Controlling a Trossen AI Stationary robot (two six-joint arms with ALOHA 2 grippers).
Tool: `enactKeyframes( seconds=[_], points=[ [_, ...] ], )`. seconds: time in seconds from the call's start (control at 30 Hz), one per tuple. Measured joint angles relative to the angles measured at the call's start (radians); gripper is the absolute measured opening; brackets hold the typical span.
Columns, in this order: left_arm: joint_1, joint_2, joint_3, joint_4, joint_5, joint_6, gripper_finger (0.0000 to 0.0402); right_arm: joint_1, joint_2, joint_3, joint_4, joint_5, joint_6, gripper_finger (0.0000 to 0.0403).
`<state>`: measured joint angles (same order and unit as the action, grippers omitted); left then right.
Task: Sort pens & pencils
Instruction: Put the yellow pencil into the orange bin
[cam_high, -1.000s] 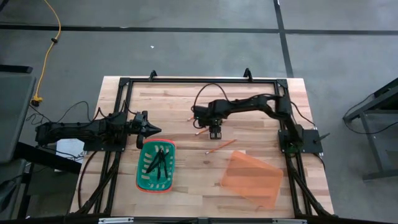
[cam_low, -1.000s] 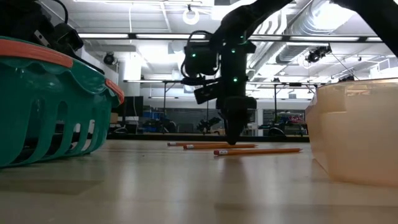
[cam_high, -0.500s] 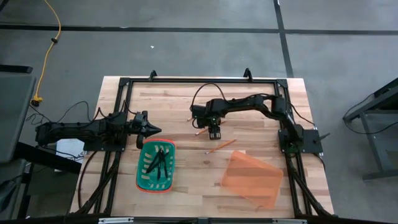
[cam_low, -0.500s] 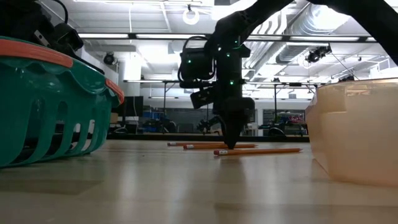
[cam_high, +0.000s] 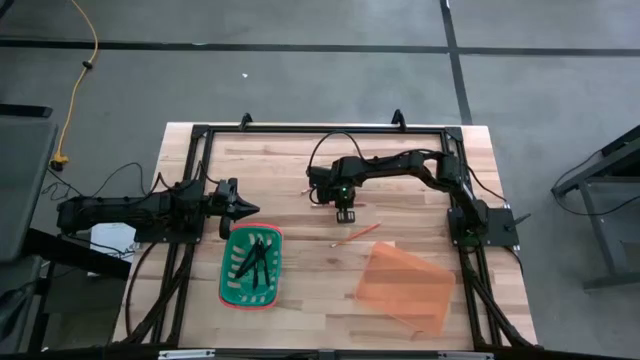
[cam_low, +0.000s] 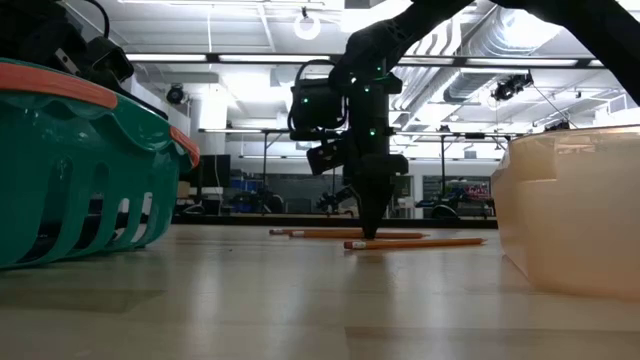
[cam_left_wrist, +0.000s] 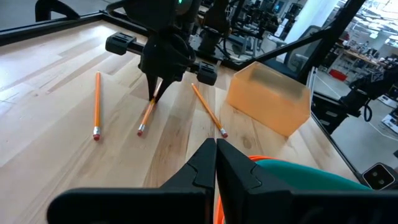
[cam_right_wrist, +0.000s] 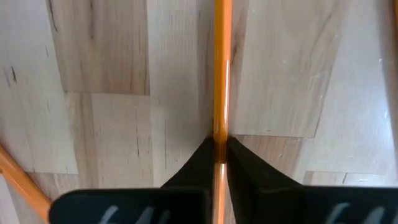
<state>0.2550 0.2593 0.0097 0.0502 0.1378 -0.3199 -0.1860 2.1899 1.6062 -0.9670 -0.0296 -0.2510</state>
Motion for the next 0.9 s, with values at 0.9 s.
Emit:
enactKeyframes(
  seconds=[0.9],
  points=[
    [0.0, 0.0, 0.0, 0.0, 0.0, 0.0, 0.0001, 0.06, 0.003, 0.477, -0.586, -0.007, 0.149, 0.0]
  ],
)
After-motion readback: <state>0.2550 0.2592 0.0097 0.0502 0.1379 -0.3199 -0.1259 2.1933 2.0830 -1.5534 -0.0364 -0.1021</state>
